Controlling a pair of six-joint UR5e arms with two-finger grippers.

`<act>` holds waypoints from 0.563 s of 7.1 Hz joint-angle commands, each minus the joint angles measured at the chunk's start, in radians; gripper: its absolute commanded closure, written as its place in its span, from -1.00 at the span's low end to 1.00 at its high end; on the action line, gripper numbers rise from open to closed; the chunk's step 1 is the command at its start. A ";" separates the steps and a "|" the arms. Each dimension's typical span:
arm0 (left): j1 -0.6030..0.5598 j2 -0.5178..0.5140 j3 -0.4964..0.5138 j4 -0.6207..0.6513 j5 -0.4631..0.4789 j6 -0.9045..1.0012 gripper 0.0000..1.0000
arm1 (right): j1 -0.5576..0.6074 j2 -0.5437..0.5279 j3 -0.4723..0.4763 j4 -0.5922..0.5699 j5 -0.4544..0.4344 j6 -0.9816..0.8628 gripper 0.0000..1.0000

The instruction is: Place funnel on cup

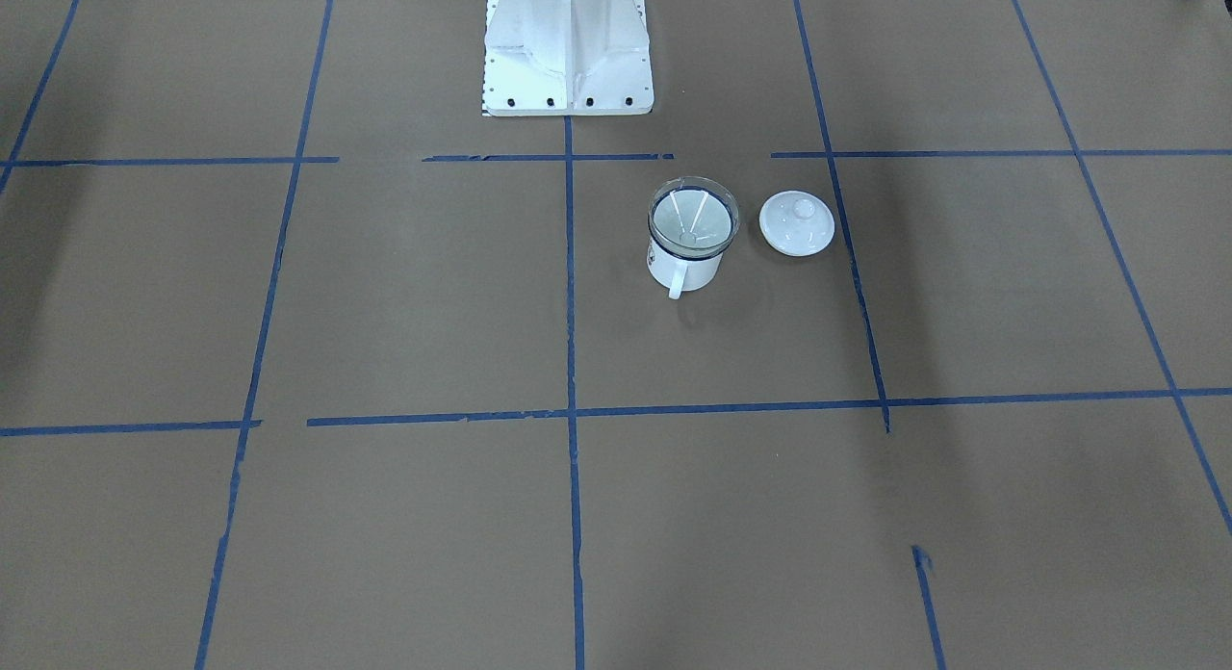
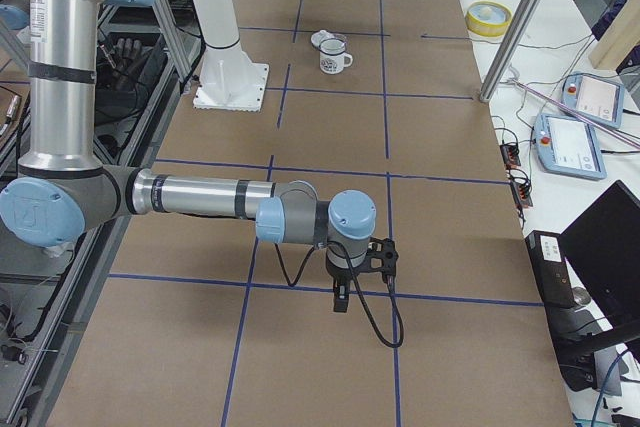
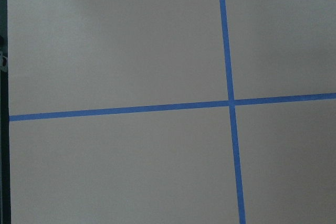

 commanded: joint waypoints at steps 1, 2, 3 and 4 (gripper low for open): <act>-0.003 0.005 -0.008 0.005 -0.026 0.007 -1.00 | 0.000 0.000 0.001 0.000 0.000 0.000 -1.00; -0.001 0.003 0.003 0.002 -0.029 0.007 -1.00 | 0.000 0.000 0.000 0.000 0.000 0.000 -1.00; -0.003 0.005 -0.005 0.003 -0.027 0.007 -1.00 | 0.000 0.000 0.001 0.000 0.000 0.000 -1.00; -0.001 0.006 -0.008 0.003 -0.029 0.007 -1.00 | 0.000 0.000 0.000 0.000 0.000 0.000 -1.00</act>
